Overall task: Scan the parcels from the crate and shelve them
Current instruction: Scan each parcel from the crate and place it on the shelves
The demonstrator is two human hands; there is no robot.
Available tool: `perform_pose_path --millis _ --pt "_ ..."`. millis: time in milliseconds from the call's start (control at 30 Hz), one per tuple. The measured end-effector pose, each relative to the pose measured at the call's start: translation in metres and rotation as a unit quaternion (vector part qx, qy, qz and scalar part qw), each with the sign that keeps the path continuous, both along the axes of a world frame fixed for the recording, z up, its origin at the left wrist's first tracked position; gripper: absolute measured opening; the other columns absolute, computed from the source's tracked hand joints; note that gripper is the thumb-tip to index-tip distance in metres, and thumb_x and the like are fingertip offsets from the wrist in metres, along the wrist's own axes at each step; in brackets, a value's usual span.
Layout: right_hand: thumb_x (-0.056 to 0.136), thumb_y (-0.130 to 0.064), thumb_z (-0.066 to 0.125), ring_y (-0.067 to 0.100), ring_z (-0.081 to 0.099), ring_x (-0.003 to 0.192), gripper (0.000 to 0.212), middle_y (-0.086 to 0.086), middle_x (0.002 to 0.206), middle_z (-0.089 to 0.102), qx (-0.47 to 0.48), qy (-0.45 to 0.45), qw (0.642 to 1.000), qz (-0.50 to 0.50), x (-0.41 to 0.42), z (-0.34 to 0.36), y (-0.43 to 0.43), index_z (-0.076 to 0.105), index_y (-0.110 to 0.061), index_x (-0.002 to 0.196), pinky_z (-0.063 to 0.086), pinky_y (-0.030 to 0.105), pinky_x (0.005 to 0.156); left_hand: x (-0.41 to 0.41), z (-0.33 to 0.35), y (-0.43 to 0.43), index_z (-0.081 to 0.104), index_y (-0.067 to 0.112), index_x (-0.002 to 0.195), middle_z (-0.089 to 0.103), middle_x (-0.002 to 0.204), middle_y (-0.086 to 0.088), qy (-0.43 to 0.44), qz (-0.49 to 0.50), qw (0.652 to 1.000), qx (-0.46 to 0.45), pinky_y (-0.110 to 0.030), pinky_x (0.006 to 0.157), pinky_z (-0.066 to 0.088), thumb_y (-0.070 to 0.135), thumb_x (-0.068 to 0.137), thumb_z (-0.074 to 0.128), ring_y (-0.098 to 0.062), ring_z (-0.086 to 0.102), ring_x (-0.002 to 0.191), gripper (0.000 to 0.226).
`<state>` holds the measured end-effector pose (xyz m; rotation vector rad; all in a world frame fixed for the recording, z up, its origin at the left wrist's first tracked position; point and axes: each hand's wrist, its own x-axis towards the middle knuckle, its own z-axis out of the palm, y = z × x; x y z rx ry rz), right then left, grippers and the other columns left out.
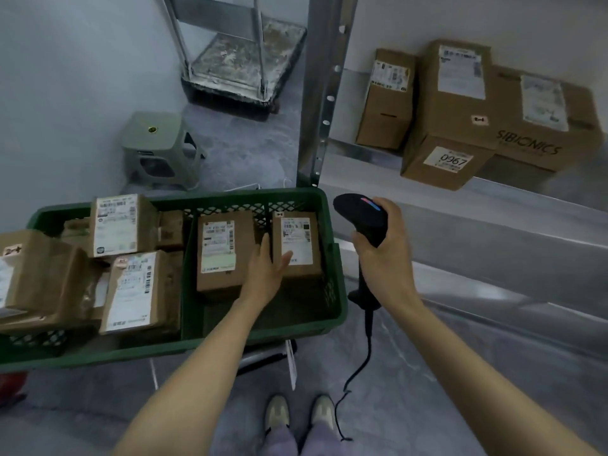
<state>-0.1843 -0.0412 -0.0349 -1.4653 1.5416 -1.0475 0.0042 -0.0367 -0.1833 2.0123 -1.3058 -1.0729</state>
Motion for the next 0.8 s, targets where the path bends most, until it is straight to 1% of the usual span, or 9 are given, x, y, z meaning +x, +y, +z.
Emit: perform_pose_path --millis 167,233,333,433,467,567,600,700,800 --pt "0.088 -0.003 0.061 -0.026 0.045 0.092 0.052 -0.032 0.104 0.045 0.026 -0.002 1.0 0.001 -0.009 -0.027 -0.009 0.041 -0.026 0.13 0.039 -0.003 0.072 -0.016 -0.028 -0.008 0.02 0.01 0.15 0.043 0.144 -0.012 0.039 0.017 0.999 0.002 -0.033 0.104 0.036 0.035 0.097 0.051 -0.026 0.041 0.132 0.066" --pt "0.088 -0.003 0.061 -0.028 0.044 0.092 0.052 -0.032 0.103 0.045 0.034 -0.004 0.999 0.0 -0.01 -0.036 -0.014 0.041 -0.025 0.131 0.037 -0.005 0.07 -0.016 -0.038 -0.013 0.018 0.011 0.15 0.047 0.141 -0.013 0.055 0.017 0.998 0.013 -0.04 0.107 0.038 0.035 0.097 0.05 -0.026 0.044 0.129 0.066" --pt "0.088 -0.003 0.061 -0.03 0.044 0.09 0.053 -0.033 0.103 0.044 0.045 -0.008 0.999 0.0 -0.012 -0.048 -0.022 0.04 -0.024 0.132 0.035 -0.007 0.069 -0.015 -0.054 -0.023 0.01 0.014 0.152 0.042 0.146 -0.012 0.064 0.021 0.997 0.041 -0.048 0.11 0.034 0.039 0.097 0.05 -0.027 0.039 0.134 0.072" --pt "0.089 -0.004 0.06 -0.029 0.044 0.089 0.053 -0.032 0.103 0.044 0.056 -0.005 0.998 -0.001 -0.011 -0.059 -0.026 0.04 -0.026 0.132 0.036 -0.007 0.068 -0.014 -0.066 -0.029 0.011 0.019 0.152 0.041 0.147 -0.008 0.067 0.014 0.997 0.032 -0.041 0.109 0.033 0.038 0.096 0.052 -0.026 0.038 0.135 0.072" --pt "0.089 -0.004 0.06 -0.027 0.046 0.09 0.053 -0.031 0.103 0.045 0.059 -0.003 0.998 -0.002 -0.011 -0.062 -0.027 0.04 -0.027 0.132 0.038 -0.005 0.069 -0.013 -0.069 -0.031 0.012 0.02 0.151 0.04 0.148 -0.007 0.069 0.011 0.997 0.028 -0.04 0.109 0.032 0.038 0.095 0.053 -0.026 0.037 0.135 0.072" --pt "0.089 -0.006 0.061 -0.012 0.052 0.091 0.055 -0.021 0.109 0.049 0.074 0.002 0.997 -0.004 -0.008 -0.072 -0.029 0.038 -0.03 0.133 0.044 0.0 0.078 -0.01 -0.081 -0.038 0.003 0.025 0.152 0.032 0.152 -0.006 0.071 0.0 0.996 0.048 -0.05 0.112 0.03 0.044 0.092 0.057 -0.028 0.032 0.138 0.083" --pt "0.089 -0.006 0.061 -0.011 0.052 0.091 0.055 -0.018 0.112 0.049 0.076 0.004 0.997 -0.005 -0.007 -0.075 -0.029 0.038 -0.03 0.133 0.043 0.0 0.078 -0.009 -0.084 -0.039 0.0 0.026 0.153 0.03 0.153 -0.007 0.074 0.003 0.996 0.057 -0.052 0.112 0.03 0.046 0.09 0.058 -0.029 0.031 0.139 0.087" --pt "0.089 -0.006 0.061 -0.021 0.048 0.091 0.055 -0.018 0.111 0.048 0.082 0.006 0.997 -0.008 -0.006 -0.083 -0.03 0.038 -0.029 0.133 0.042 -0.002 0.075 -0.008 -0.091 -0.041 -0.006 0.03 0.152 0.023 0.156 -0.01 0.075 0.014 0.995 0.07 -0.054 0.112 0.028 0.048 0.086 0.063 -0.032 0.027 0.14 0.097" --pt "0.089 -0.005 0.06 -0.011 0.052 0.092 0.055 -0.018 0.111 0.047 0.089 0.005 0.996 -0.011 -0.005 -0.089 -0.03 0.039 -0.029 0.133 0.044 0.0 0.075 -0.011 -0.097 -0.04 -0.006 0.033 0.151 0.017 0.158 -0.01 0.064 0.008 0.997 0.048 -0.055 0.113 0.026 0.047 0.085 0.065 -0.033 0.022 0.142 0.098"
